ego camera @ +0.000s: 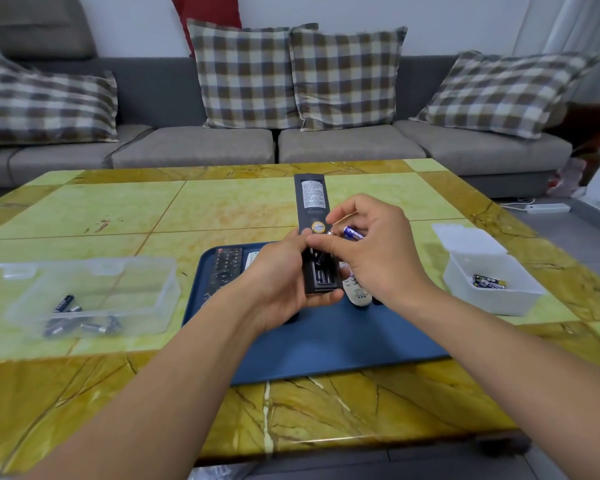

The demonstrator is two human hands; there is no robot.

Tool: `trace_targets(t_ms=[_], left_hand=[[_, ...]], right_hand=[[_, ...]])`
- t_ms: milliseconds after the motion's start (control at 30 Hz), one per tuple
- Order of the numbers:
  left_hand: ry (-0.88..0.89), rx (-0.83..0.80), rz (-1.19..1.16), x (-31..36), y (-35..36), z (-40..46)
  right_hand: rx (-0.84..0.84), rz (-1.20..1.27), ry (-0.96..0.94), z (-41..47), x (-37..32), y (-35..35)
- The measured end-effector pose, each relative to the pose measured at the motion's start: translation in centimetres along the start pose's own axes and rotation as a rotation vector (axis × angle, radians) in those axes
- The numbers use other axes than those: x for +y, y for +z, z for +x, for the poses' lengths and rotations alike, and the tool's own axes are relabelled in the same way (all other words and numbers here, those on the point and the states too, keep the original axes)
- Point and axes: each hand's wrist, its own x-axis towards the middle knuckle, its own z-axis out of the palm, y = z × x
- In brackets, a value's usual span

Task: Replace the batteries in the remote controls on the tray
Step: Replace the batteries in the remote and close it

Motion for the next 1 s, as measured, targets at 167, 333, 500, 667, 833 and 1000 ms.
trace_targets(t_ms=[167,333,500,667,833,1000], left_hand=[[-0.007,0.020,-0.047,0.0,-0.2,-0.2],[0.004,0.026,-0.069,0.2,-0.6,-0.5],[0.043,0.070,-0.068,0.6,-1.3,-0.5],[0.092,0.051,-0.057,0.6,-1.4,-0.2],[0.148,0.031,-0.023,0.6,-1.4,0.0],[0.134,0.023,0.010,0.3,-1.8,-0.3]], right_hand=[[-0.002,-0.063,-0.046,0.2,0.3,0.7],[-0.045,-0.122,-0.157,-0.3,0.8,1.7],[-0.167,-0.113,-0.196,-0.7,0.9,1.9],[-0.201,-0.106,-0.160,-0.5,1.1,1.7],[-0.193,-0.120,-0.209,-0.4,1.0,1.3],[-0.320,-0.150,-0.225,-0.3,1.8,1.1]])
